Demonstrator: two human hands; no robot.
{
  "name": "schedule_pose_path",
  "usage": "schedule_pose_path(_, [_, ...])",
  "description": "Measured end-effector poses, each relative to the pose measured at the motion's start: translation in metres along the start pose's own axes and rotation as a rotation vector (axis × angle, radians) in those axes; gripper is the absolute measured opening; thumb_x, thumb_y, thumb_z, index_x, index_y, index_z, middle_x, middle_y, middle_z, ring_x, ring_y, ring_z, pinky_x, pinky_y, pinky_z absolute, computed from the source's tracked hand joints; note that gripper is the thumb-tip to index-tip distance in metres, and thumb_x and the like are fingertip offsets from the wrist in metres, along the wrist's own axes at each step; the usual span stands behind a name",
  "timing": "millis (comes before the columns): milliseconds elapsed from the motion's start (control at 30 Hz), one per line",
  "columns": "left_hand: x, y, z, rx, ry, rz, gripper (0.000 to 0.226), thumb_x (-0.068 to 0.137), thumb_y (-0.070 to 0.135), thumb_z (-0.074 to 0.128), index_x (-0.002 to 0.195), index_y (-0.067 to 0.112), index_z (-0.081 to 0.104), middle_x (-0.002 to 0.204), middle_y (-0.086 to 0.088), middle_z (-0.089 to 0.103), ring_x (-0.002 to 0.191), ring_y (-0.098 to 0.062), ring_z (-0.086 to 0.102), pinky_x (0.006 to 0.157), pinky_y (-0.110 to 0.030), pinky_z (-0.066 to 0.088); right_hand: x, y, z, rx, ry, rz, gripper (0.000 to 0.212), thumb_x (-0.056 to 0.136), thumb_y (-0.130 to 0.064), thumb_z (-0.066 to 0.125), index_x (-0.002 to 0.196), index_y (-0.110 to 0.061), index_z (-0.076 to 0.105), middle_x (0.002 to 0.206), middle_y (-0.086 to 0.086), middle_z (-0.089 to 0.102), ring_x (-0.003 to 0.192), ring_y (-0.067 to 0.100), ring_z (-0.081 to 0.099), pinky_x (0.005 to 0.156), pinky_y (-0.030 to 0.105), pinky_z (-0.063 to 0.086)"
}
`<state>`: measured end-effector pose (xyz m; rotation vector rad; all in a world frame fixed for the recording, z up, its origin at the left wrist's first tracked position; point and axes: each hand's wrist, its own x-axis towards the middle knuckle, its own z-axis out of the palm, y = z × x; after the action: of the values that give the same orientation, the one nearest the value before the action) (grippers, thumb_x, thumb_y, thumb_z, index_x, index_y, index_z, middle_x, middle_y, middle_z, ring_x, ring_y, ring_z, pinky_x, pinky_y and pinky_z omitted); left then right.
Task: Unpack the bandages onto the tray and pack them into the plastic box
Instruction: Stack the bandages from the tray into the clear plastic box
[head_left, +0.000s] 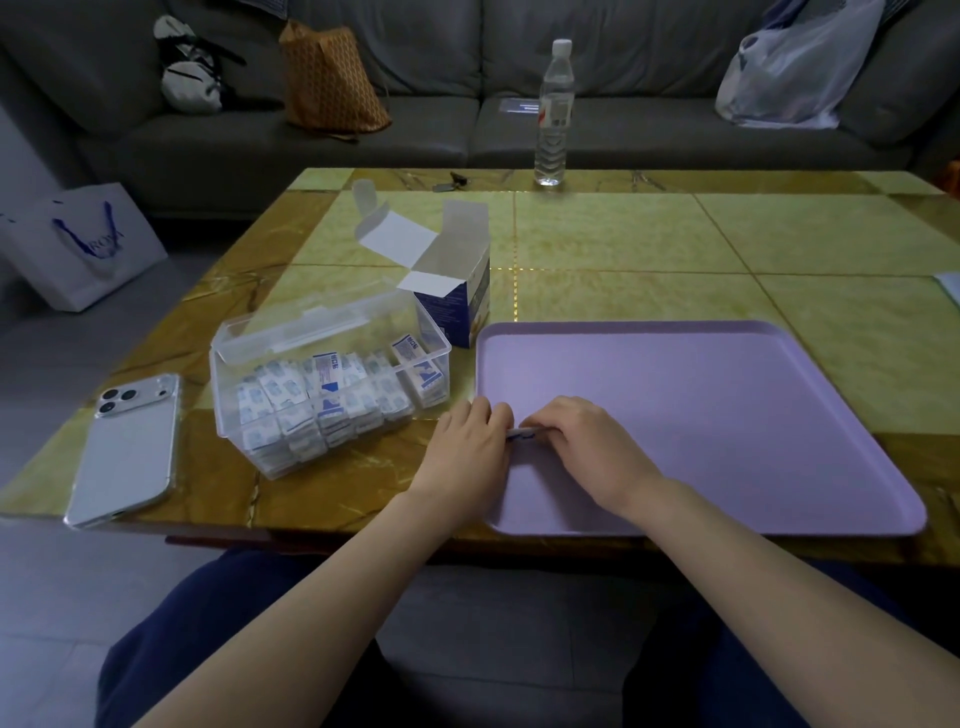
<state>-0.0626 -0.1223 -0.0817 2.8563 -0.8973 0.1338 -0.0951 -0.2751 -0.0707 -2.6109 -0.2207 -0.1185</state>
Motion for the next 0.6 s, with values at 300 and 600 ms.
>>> schedule_pose_path(300, [-0.001, 0.006, -0.003, 0.023, -0.063, -0.066, 0.017, 0.098, 0.021, 0.027, 0.108, 0.015, 0.039, 0.117, -0.007, 0.047, 0.106, -0.025, 0.037, 0.089, -0.036, 0.026, 0.000, -0.002, 0.004, 0.035, -0.006, -0.002, 0.023, 0.096, -0.015, 0.047, 0.110, -0.015, 0.066, 0.103, 0.002, 0.059, 0.098, 0.015, 0.052, 0.088, 0.027, 0.043])
schedule_pose_path(600, [-0.003, -0.002, -0.011, -0.101, 0.033, -0.066, 0.011, 0.100, 0.022, 0.034, 0.107, 0.019, 0.043, 0.112, -0.001, 0.055, 0.100, -0.021, 0.039, 0.088, -0.031, 0.030, -0.002, -0.006, 0.008, 0.085, -0.022, 0.090, 0.045, 0.084, 0.013, 0.036, 0.123, -0.007, 0.046, 0.123, 0.009, 0.043, 0.116, 0.020, 0.042, 0.101, 0.025, 0.034])
